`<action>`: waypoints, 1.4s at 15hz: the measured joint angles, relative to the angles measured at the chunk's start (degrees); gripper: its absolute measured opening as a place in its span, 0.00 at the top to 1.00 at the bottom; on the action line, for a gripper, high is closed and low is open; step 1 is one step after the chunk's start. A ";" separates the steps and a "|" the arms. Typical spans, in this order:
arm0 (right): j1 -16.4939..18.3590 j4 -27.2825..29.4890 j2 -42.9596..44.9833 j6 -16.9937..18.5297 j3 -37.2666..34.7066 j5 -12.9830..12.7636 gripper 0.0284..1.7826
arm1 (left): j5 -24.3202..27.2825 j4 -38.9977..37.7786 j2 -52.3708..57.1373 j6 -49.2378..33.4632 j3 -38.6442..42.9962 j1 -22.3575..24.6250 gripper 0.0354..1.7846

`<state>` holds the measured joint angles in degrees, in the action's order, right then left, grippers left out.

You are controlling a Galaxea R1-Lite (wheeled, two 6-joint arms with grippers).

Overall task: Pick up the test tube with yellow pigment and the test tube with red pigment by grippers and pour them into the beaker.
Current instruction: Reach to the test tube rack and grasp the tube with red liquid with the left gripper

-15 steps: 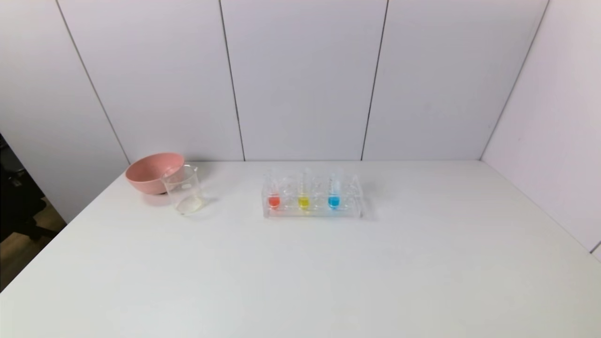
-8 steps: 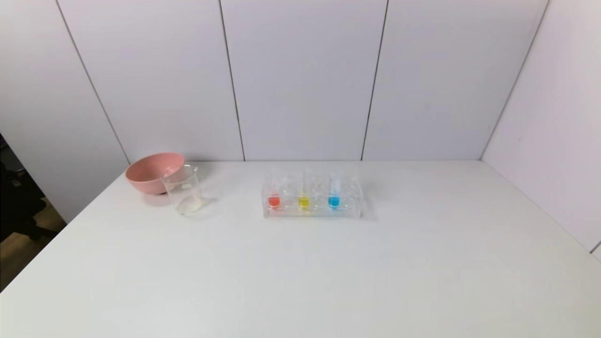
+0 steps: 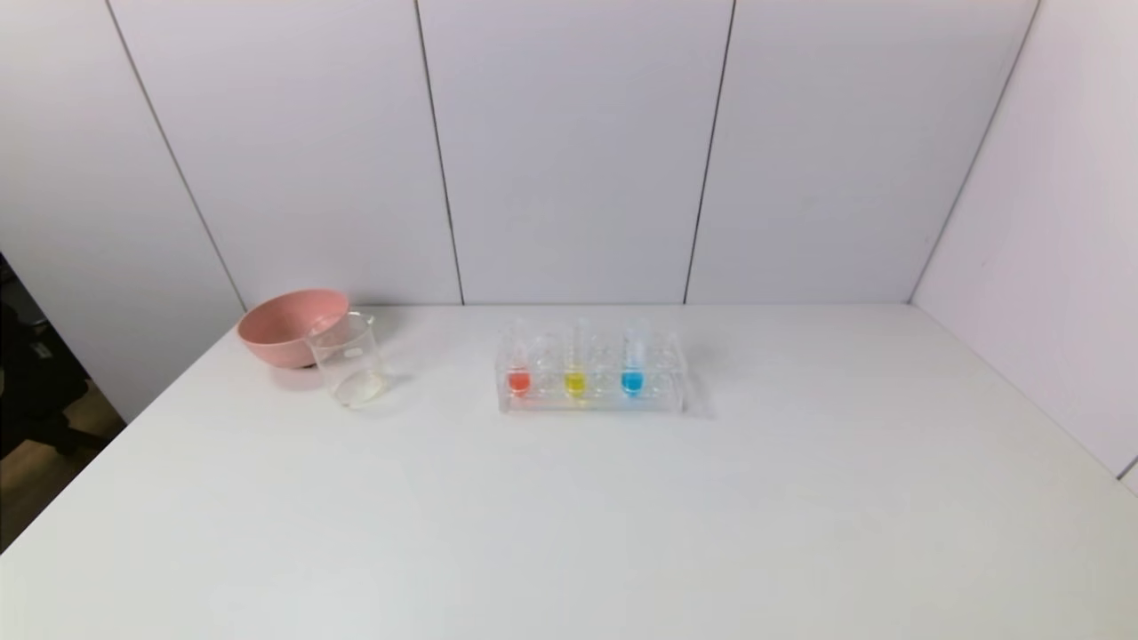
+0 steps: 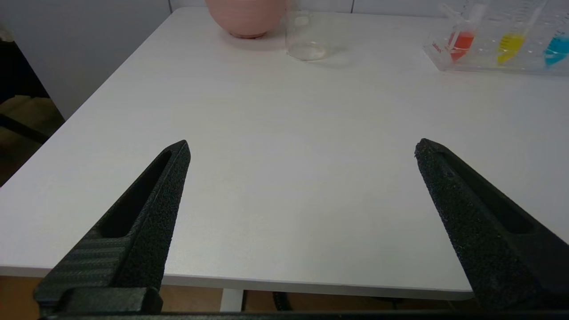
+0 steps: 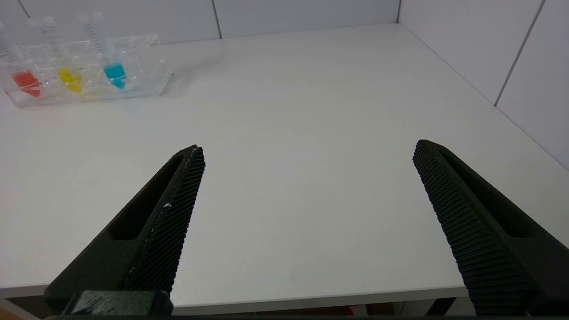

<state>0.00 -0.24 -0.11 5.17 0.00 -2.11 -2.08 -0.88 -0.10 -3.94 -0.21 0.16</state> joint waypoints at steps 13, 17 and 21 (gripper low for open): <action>0.00 0.00 0.00 0.00 0.00 -0.01 0.04 | 33.12 0.17 -27.16 1.83 -22.53 -0.18 0.01; 0.00 0.00 0.00 0.00 0.00 0.00 0.04 | 37.69 -2.17 -42.59 2.32 -27.14 -2.68 0.01; 0.00 0.02 0.00 0.00 0.00 -0.01 0.04 | 34.08 -10.80 -61.64 2.26 -30.82 -8.56 0.01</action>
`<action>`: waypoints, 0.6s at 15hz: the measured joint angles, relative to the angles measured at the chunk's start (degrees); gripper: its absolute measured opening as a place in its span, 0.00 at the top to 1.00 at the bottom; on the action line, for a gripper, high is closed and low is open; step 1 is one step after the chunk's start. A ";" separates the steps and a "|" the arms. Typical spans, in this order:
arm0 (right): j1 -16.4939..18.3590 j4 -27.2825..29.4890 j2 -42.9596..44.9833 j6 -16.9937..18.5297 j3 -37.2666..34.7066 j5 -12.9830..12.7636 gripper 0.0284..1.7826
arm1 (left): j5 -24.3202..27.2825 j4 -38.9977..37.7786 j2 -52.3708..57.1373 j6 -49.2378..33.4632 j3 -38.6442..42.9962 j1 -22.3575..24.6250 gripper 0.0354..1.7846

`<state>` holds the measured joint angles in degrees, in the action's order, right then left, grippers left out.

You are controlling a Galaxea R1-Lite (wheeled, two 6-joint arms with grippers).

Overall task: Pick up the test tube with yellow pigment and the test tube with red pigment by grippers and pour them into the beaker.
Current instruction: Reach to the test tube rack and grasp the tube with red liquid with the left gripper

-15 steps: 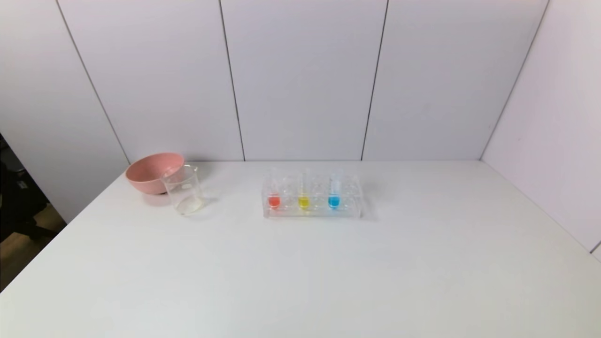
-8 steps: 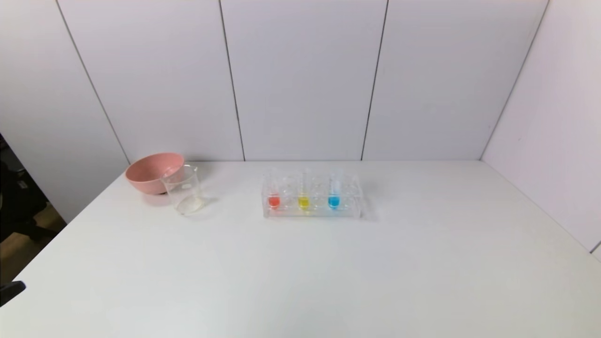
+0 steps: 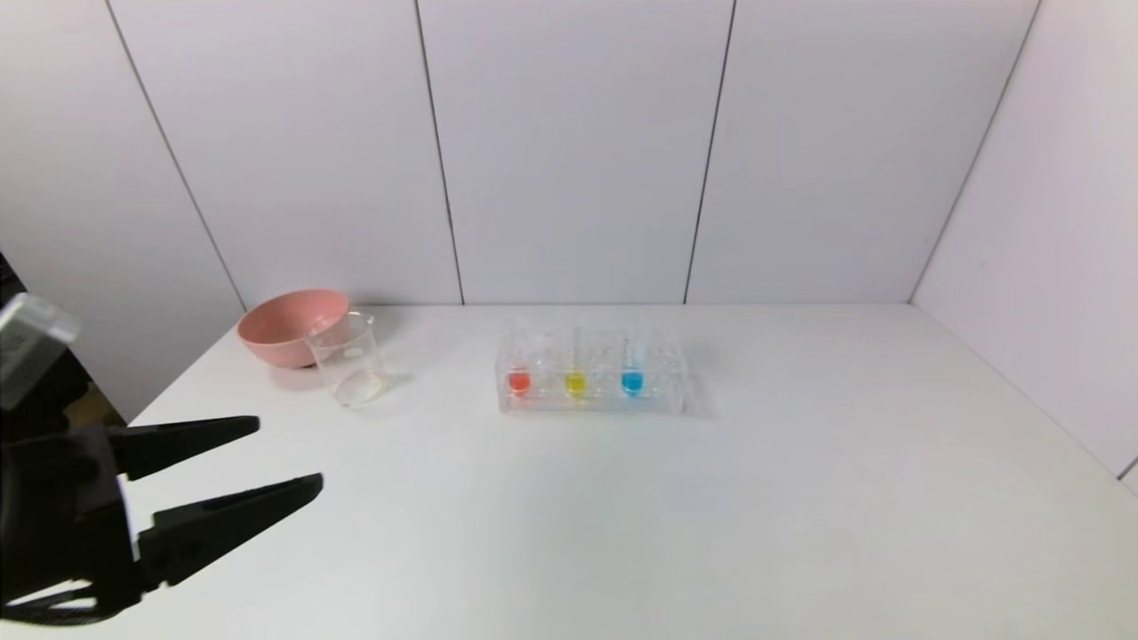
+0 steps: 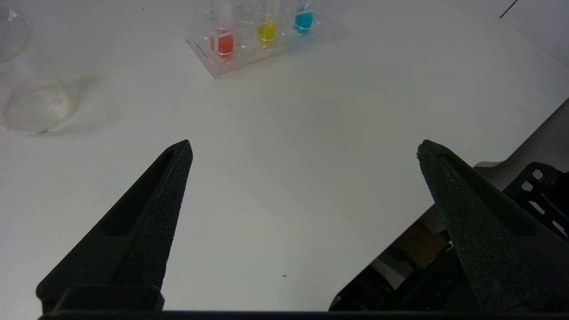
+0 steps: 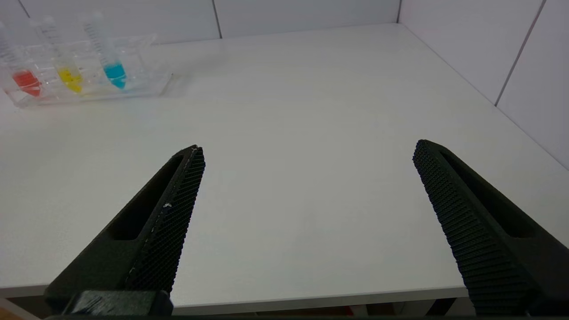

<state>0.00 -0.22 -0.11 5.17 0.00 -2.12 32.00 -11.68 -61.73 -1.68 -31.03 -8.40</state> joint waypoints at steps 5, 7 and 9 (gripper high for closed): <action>0.00 0.00 0.00 0.00 0.00 -0.02 0.04 | -15.12 -13.57 -23.55 -3.57 -6.79 -12.46 0.01; 0.00 0.00 0.00 0.00 0.00 0.01 0.04 | -25.67 -19.19 -31.23 -7.13 -10.81 -17.48 0.01; 0.00 -0.02 0.00 0.00 0.00 0.01 0.04 | -36.82 -23.93 -36.89 -9.18 -14.07 -21.64 0.01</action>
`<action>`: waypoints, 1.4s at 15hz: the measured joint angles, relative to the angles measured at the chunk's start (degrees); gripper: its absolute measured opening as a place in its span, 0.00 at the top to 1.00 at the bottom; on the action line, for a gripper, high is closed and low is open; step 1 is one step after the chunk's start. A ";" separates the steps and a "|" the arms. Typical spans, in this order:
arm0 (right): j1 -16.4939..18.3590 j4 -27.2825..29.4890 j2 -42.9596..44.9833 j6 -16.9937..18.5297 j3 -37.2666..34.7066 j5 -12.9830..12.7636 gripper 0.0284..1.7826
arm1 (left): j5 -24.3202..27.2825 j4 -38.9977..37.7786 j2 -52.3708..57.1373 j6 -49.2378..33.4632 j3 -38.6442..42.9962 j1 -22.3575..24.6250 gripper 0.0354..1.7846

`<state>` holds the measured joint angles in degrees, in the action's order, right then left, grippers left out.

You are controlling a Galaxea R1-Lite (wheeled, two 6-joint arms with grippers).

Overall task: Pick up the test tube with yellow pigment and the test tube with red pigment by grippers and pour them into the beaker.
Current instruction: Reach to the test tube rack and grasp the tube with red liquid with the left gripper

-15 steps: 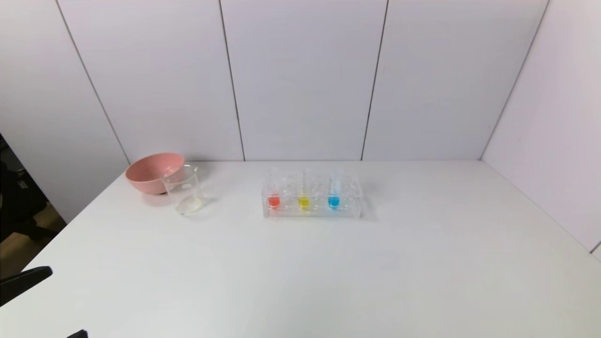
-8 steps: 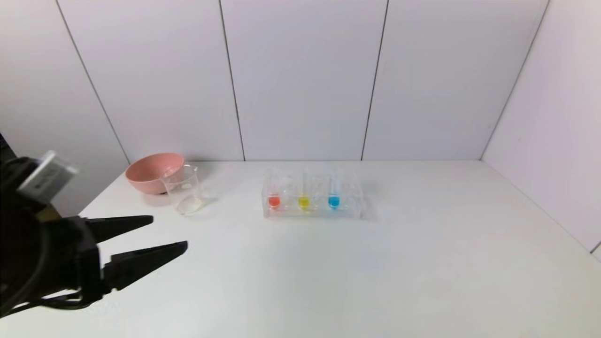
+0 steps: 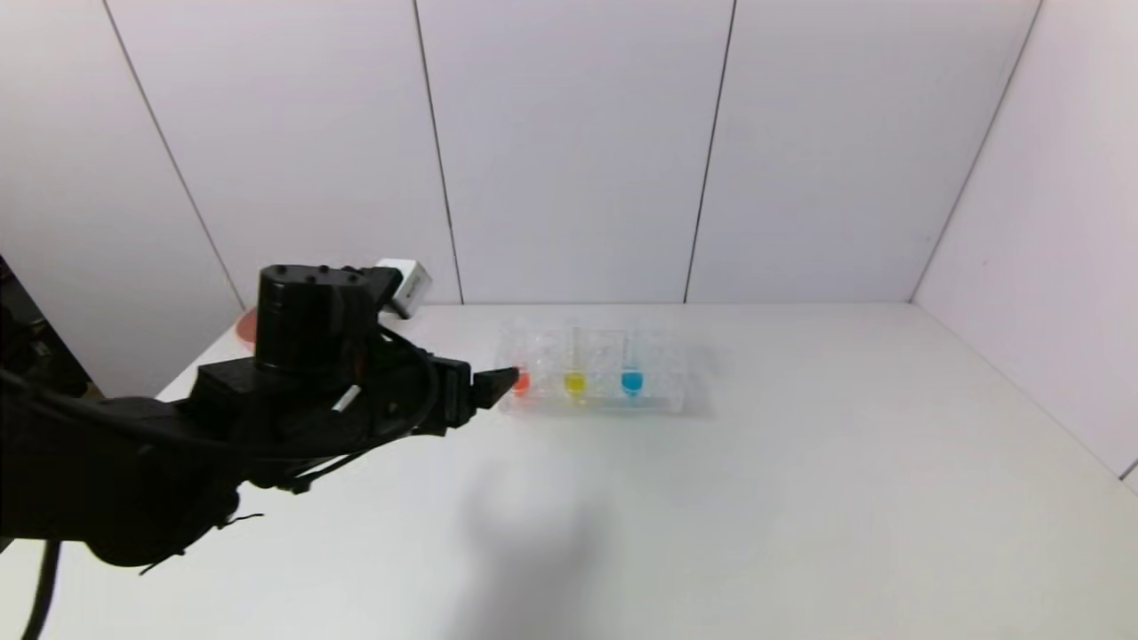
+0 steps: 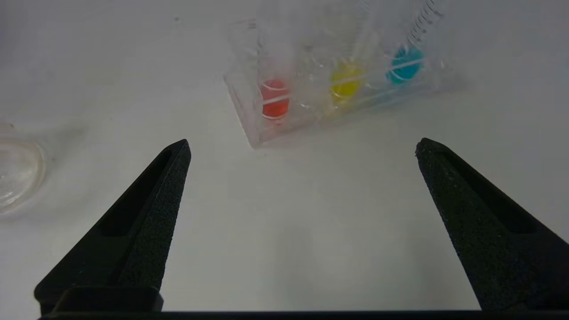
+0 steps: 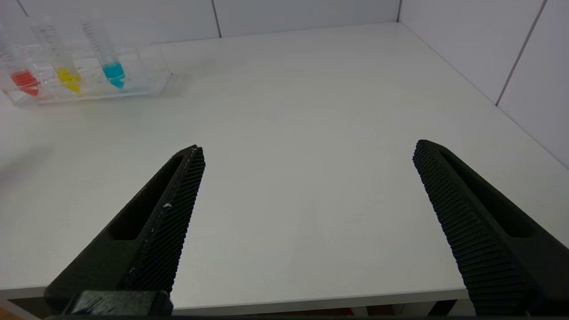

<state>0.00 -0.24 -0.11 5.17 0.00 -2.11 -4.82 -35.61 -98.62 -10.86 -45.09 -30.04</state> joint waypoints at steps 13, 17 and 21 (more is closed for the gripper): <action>0.00 0.02 0.00 0.00 0.00 -0.01 0.04 | -26.22 -11.25 -17.81 -0.21 -9.37 -6.42 0.01; 0.00 0.00 0.00 0.00 0.00 -0.01 0.04 | -26.44 -11.24 -21.75 0.41 -14.64 -6.36 0.01; 0.00 0.02 0.00 0.00 0.00 0.00 0.04 | -26.53 -11.24 -24.67 1.00 -17.97 -6.21 0.01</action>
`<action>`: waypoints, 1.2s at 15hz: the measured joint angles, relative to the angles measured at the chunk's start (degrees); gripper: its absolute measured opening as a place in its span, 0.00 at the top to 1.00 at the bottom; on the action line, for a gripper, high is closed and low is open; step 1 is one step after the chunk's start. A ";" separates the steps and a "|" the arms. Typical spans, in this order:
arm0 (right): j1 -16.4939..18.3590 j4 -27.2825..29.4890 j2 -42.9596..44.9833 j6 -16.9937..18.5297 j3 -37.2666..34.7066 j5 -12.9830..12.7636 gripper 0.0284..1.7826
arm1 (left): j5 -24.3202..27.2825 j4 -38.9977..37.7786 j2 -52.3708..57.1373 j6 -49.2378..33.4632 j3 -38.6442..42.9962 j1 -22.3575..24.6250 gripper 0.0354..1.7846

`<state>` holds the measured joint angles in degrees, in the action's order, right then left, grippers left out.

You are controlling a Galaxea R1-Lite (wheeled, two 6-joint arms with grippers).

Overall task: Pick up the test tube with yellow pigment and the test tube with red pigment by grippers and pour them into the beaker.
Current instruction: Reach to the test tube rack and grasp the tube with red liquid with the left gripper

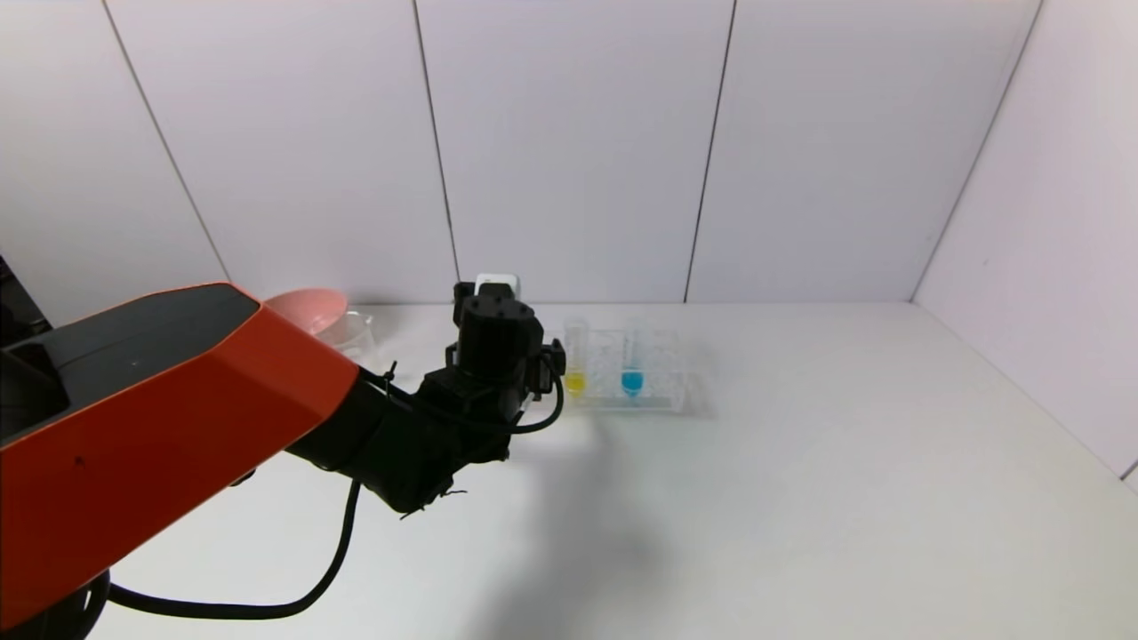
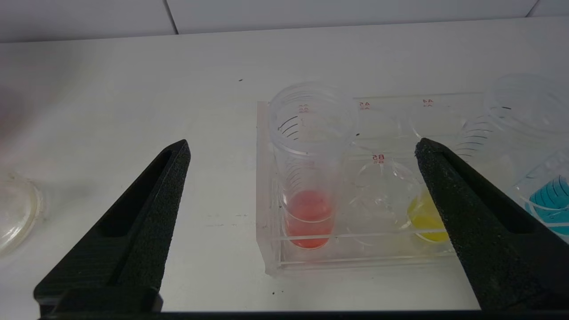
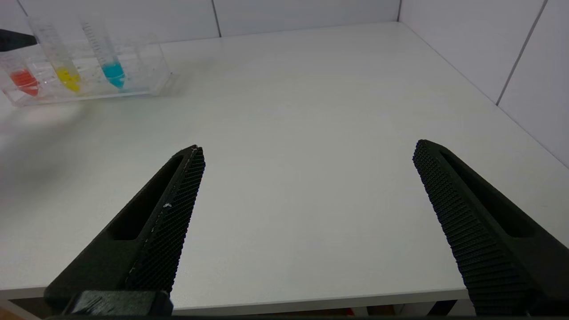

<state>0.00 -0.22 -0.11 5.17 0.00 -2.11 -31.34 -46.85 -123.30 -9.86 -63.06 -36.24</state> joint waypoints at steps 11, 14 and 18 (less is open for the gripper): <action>0.00 0.00 0.00 -0.02 0.00 -0.01 0.04 | -0.10 -0.96 -1.37 -0.06 -1.18 0.11 0.28; 0.00 -0.02 0.00 -0.02 0.00 0.00 0.04 | -0.11 -0.96 -1.29 -0.17 -1.18 0.11 0.60; 0.00 0.00 0.00 0.00 0.00 0.00 0.04 | -0.10 -0.96 -1.27 -0.06 -1.11 0.11 0.77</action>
<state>0.00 -0.22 -0.11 5.17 0.00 -2.11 -31.44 -47.81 -124.56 -9.92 -64.17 -36.13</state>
